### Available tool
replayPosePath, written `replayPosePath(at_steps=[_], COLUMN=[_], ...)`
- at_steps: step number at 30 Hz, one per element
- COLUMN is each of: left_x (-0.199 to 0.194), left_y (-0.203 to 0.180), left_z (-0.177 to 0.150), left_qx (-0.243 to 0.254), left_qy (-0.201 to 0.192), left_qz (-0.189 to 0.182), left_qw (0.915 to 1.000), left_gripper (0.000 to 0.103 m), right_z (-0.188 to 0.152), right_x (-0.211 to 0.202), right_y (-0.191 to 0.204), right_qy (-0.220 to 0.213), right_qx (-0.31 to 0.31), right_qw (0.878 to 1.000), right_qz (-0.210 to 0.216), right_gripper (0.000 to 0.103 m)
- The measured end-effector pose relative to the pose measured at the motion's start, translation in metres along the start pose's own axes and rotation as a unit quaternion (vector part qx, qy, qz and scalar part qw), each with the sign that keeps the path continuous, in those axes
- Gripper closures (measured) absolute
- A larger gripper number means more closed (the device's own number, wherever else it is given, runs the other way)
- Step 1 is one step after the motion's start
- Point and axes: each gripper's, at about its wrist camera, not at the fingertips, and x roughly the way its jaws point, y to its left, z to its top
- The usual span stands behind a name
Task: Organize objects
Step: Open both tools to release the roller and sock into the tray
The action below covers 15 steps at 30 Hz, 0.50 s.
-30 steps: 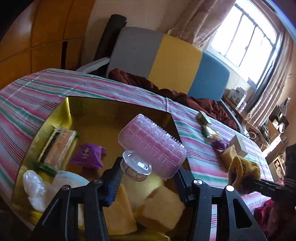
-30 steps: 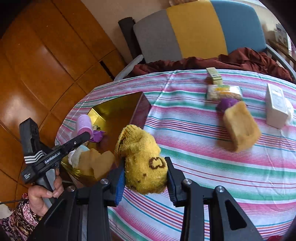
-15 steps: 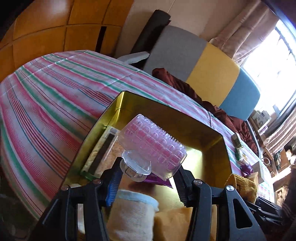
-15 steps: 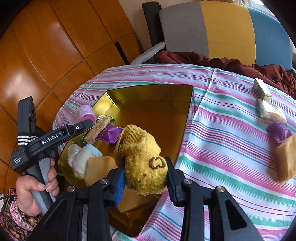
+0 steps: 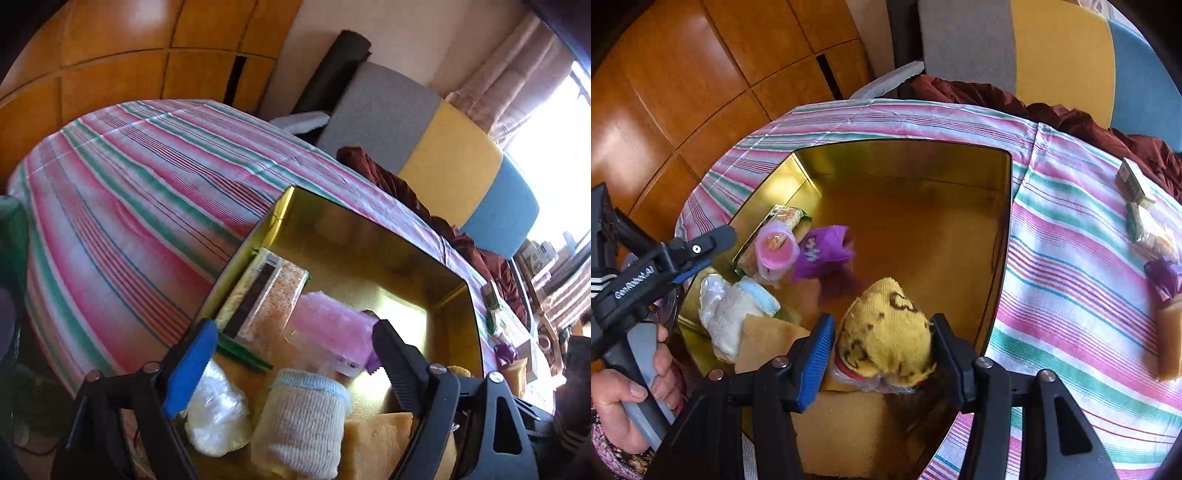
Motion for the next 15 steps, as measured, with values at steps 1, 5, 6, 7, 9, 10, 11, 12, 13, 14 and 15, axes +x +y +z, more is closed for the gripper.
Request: replayPosePath(at_steps=[1, 5, 6, 7, 9, 10, 11, 12, 13, 14, 15], left_x=[-0.005, -0.023, -0.027, -0.031, -0.036, -0.038, -0.039, -0.040, -0.041, -0.041, -0.040], left_y=[-0.001, -0.007, -0.009, -0.011, -0.014, -0.016, -0.017, -0.018, -0.018, -0.020, -0.021], left_z=[-0.002, -0.011, -0.013, -0.017, -0.021, -0.024, -0.027, -0.030, -0.032, -0.035, -0.037], left_qx=[-0.002, -0.006, -0.007, -0.008, -0.009, -0.010, -0.012, -0.014, -0.016, -0.018, -0.019], left_qy=[-0.008, -0.039, -0.046, -0.053, -0.058, -0.059, -0.058, -0.055, -0.051, -0.046, -0.040], left_qz=[0.003, 0.018, 0.021, 0.023, 0.024, 0.025, 0.025, 0.025, 0.023, 0.020, 0.019], left_qw=[1.0000, 0.9991, 0.9987, 0.9983, 0.9980, 0.9979, 0.9979, 0.9981, 0.9983, 0.9986, 0.9988], left_gripper=[0.010, 0.004, 0.004, 0.003, 0.002, 0.002, 0.001, 0.001, 0.001, 0.001, 0.001], right_z=[-0.001, -0.007, -0.008, -0.009, -0.010, -0.009, -0.010, -0.010, -0.011, -0.011, -0.012], right_x=[-0.002, -0.013, -0.017, -0.021, -0.028, -0.030, -0.033, -0.036, -0.038, -0.040, -0.041], right_y=[0.001, 0.003, 0.002, 0.002, -0.002, -0.003, -0.004, -0.006, -0.008, -0.010, -0.012], right_qy=[-0.002, -0.021, -0.029, -0.036, -0.046, -0.050, -0.055, -0.058, -0.061, -0.061, -0.061], right_qx=[-0.005, -0.013, -0.011, -0.008, 0.002, 0.008, 0.013, 0.019, 0.024, 0.028, 0.032], right_qw=[1.000, 1.000, 1.000, 0.999, 0.999, 0.999, 0.998, 0.998, 0.998, 0.998, 0.998], right_qz=[0.002, -0.005, -0.003, 0.000, 0.006, 0.006, 0.005, 0.006, 0.009, 0.012, 0.013], right_gripper=[0.047, 0.047, 0.047, 0.047, 0.047, 0.047, 0.047, 0.047, 0.047, 0.047, 0.047])
